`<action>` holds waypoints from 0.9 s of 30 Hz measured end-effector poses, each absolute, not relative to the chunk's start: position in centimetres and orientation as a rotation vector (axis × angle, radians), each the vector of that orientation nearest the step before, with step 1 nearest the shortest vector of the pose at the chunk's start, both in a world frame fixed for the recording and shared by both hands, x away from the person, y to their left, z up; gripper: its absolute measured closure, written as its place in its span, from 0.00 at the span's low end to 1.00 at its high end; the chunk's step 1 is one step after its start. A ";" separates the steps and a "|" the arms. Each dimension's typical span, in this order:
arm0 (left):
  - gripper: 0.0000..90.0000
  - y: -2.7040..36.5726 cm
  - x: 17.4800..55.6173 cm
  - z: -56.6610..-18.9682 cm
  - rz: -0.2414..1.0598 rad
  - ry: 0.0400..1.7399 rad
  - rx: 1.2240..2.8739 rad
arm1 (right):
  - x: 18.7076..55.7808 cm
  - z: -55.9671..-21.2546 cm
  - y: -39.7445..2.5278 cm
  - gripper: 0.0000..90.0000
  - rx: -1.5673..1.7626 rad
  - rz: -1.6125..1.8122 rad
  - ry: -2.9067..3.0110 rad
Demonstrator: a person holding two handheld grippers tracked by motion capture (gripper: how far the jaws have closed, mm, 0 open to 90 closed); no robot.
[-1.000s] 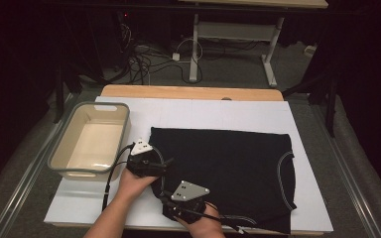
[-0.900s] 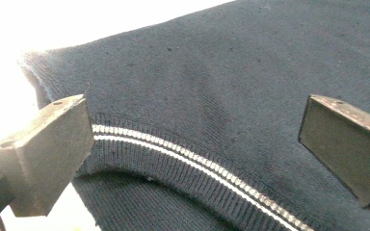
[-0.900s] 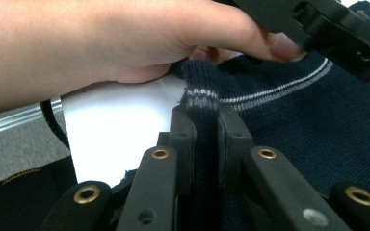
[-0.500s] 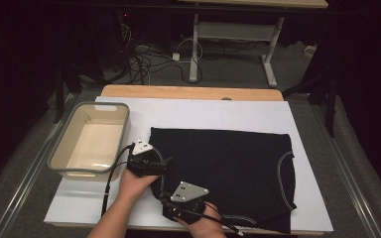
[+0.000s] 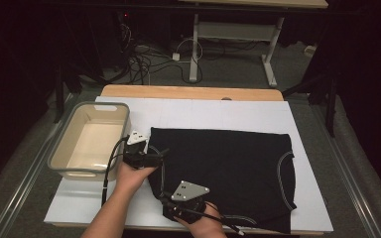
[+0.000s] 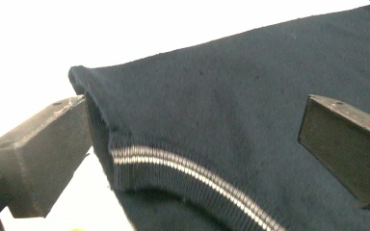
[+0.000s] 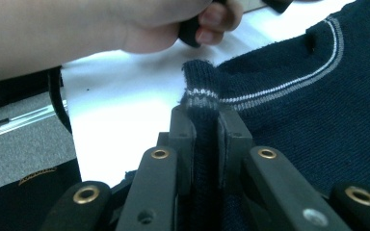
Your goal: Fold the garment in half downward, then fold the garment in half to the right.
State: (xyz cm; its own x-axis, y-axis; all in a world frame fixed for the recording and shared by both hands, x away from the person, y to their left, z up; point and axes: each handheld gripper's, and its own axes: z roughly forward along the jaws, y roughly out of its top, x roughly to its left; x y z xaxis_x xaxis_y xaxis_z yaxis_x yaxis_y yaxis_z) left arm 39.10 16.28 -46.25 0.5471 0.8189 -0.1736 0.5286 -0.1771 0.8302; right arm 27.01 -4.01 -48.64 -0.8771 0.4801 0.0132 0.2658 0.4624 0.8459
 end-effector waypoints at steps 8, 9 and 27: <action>0.00 15.2 40.8 -45.3 0.379 1.086 1.872 | 26.9 -48.7 -3.8 0.89 0.646 1.355 2.487; 0.00 15.2 41.0 -45.2 0.377 1.084 1.873 | 27.0 -48.7 -3.9 0.89 0.648 1.356 2.488; 0.00 15.1 45.2 -46.2 0.297 1.159 1.884 | 27.1 -48.7 -3.9 0.89 0.675 1.365 2.484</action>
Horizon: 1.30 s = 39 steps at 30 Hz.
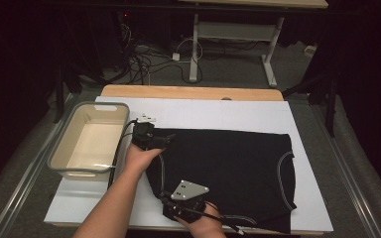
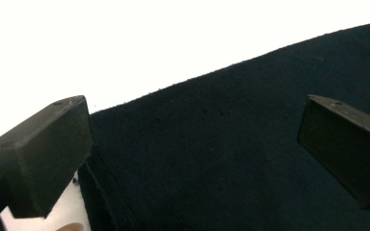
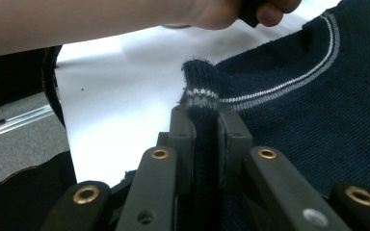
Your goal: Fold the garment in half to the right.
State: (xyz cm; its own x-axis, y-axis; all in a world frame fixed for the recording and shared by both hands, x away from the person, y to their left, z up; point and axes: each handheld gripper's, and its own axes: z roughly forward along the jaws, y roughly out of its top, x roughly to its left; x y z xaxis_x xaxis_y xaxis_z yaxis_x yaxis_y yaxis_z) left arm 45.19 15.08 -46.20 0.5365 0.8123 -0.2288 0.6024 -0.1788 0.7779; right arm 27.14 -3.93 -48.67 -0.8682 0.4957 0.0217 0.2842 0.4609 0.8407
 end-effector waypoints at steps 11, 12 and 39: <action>0.00 16.4 47.0 -47.0 0.345 1.245 1.919 | 27.2 -48.7 -3.8 0.89 0.672 1.356 2.500; 0.00 16.4 47.1 -47.0 0.356 1.253 1.927 | 27.2 -48.7 -3.8 0.89 0.668 1.352 2.503; 0.80 16.5 47.1 -48.8 0.392 1.333 1.949 | 27.1 -48.8 -3.6 0.89 0.657 1.327 2.507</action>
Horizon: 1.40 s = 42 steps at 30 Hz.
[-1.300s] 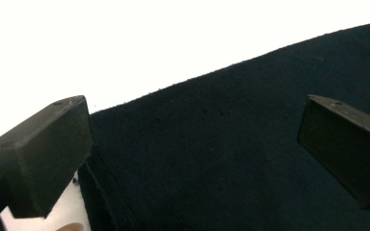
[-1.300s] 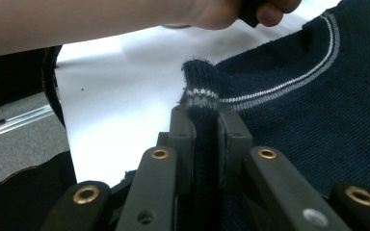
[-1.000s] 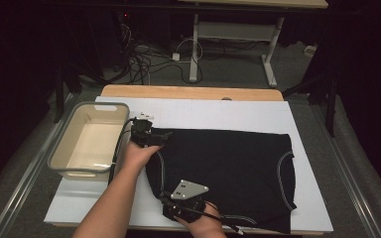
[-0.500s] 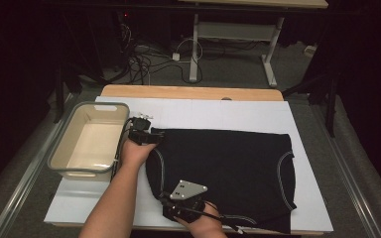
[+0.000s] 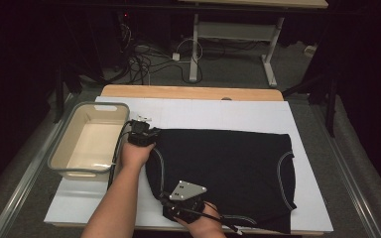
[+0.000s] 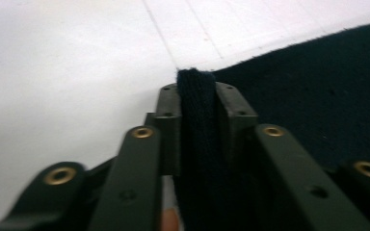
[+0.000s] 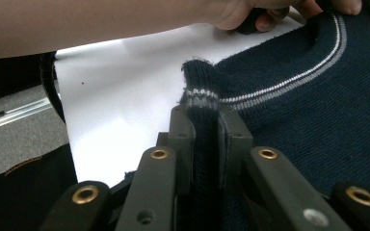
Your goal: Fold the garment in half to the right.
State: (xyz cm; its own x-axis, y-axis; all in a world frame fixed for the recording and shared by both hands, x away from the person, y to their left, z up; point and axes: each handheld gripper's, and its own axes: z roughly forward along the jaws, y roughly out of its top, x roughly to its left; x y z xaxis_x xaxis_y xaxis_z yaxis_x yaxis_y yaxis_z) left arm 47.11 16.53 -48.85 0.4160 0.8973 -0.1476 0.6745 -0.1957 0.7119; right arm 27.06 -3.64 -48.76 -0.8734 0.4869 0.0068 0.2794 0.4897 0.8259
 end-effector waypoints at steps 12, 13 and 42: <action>0.86 16.3 46.8 -48.9 0.419 1.308 1.957 | 26.9 -48.8 -3.6 0.89 0.642 1.321 2.490; 0.86 16.3 46.8 -48.9 0.419 1.308 1.957 | 26.8 -48.8 -3.6 0.89 0.642 1.320 2.488; 0.87 13.7 47.1 -41.6 0.530 1.333 1.892 | 25.5 -43.4 -6.1 0.89 0.635 1.468 2.256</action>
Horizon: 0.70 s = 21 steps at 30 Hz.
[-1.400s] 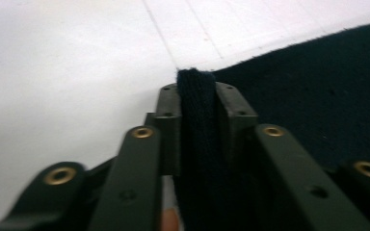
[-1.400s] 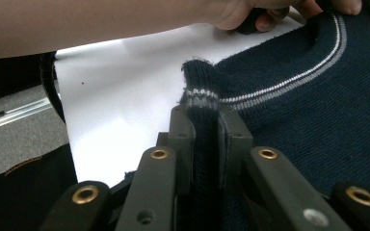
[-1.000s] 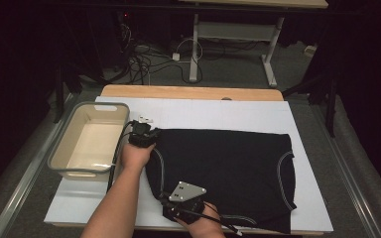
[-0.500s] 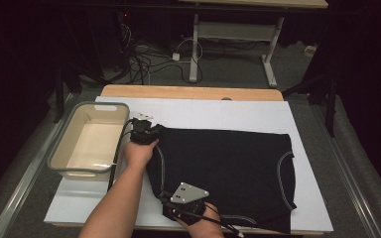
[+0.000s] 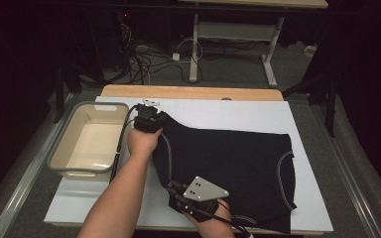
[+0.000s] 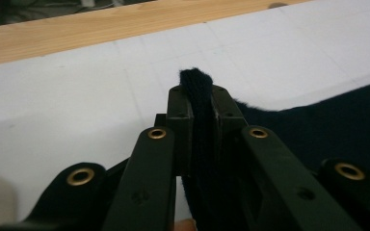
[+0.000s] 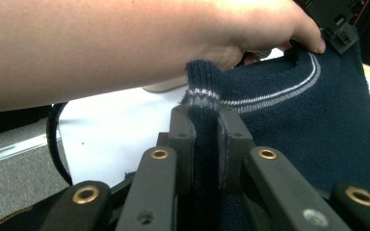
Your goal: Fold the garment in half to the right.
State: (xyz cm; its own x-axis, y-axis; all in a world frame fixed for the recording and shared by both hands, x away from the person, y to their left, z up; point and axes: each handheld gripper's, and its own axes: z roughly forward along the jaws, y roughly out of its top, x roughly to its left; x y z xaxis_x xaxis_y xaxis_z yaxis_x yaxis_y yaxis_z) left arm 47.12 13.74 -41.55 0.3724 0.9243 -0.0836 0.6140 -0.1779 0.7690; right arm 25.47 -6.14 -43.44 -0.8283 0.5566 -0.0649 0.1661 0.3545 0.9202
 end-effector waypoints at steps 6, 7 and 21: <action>0.87 15.7 46.6 -38.8 0.559 1.396 1.854 | 25.4 -42.0 -3.9 0.89 0.567 1.487 2.265; 0.87 16.0 46.5 -38.3 0.566 1.399 1.846 | 25.4 -41.7 -3.4 0.89 0.557 1.502 2.263; 0.85 12.2 47.4 -41.0 0.462 1.319 1.951 | 25.3 -43.5 -6.9 0.89 0.625 1.459 2.261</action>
State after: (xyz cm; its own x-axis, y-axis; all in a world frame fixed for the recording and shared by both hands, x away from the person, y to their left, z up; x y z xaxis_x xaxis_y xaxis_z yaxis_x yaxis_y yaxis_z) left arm 47.43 12.23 -40.98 0.4106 0.9064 -0.0990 0.6463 -0.2127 0.7328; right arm 25.34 -6.88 -43.50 -0.8302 0.5528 -0.0723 0.1617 0.3629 0.9177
